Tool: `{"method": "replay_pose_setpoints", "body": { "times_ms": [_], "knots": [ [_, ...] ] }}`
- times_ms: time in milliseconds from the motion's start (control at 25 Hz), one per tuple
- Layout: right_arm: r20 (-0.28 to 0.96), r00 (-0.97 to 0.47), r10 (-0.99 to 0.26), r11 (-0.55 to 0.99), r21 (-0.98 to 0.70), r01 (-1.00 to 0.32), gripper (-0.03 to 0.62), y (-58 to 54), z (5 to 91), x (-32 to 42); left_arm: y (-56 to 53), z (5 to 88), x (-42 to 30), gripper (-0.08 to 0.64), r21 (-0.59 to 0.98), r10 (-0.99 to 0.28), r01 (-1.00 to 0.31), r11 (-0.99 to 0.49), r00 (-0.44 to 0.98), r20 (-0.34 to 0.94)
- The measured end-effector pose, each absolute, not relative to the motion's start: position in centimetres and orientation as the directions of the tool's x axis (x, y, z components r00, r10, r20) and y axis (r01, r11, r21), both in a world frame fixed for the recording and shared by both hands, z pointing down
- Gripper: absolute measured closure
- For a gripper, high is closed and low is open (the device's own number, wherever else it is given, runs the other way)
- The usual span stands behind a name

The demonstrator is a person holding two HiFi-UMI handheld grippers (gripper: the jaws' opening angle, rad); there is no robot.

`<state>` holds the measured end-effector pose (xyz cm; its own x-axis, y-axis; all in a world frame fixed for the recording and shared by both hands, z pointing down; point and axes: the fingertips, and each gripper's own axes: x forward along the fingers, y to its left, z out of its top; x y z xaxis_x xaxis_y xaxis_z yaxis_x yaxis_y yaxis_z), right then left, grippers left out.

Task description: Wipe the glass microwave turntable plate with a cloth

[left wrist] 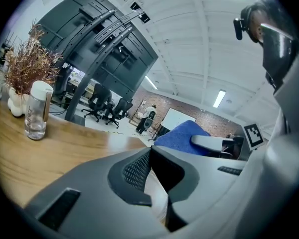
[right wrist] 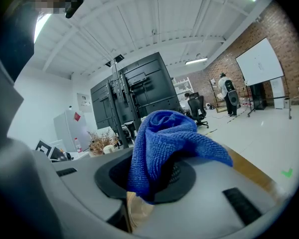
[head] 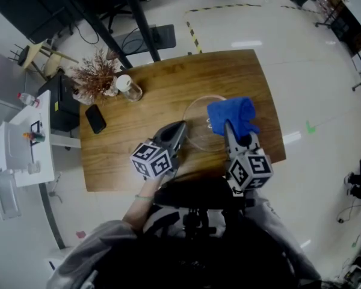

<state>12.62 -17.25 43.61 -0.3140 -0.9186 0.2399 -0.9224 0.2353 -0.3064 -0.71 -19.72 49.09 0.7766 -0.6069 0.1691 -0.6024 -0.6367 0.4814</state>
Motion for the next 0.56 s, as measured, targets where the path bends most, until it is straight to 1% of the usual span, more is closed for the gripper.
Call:
{"method": "replay_pose_setpoints", "body": {
  "times_ms": [560],
  "knots": [
    [0.25,-0.348,-0.903,0.272,-0.294,-0.916,0.515,-17.82,43.67,11.9,-19.95,49.44,-1.32,0.56,0.471,-0.629,-0.632,-0.615,0.754,0.191]
  ]
}}
